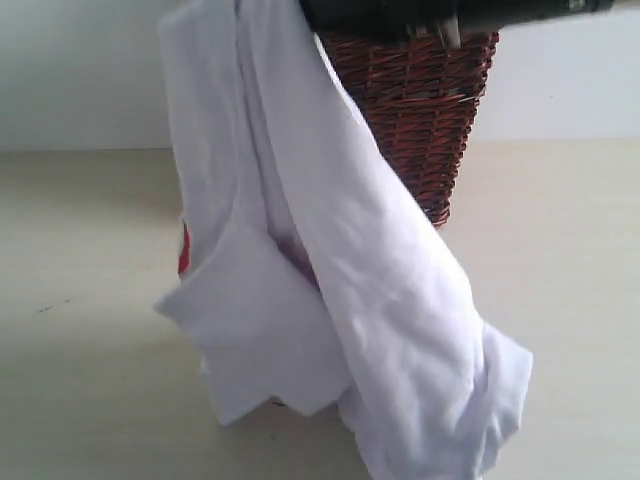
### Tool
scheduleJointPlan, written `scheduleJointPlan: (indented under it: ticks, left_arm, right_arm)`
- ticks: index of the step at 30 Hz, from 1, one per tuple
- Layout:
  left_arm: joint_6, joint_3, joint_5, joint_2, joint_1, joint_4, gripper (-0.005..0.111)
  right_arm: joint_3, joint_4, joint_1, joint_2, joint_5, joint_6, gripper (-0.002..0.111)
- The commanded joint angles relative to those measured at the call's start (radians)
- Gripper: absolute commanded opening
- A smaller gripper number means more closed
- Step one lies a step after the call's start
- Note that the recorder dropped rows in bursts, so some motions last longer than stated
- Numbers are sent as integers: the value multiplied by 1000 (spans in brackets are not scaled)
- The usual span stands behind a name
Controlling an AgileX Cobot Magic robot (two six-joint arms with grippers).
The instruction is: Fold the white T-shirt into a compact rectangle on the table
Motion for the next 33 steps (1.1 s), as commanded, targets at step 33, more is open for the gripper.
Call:
scheduleJointPlan:
  ticks: [33]
  left_arm:
    - [0, -1, -5, -7, 1, -5, 0]
  right_arm:
    - [489, 293, 106, -65, 1433, -505, 44]
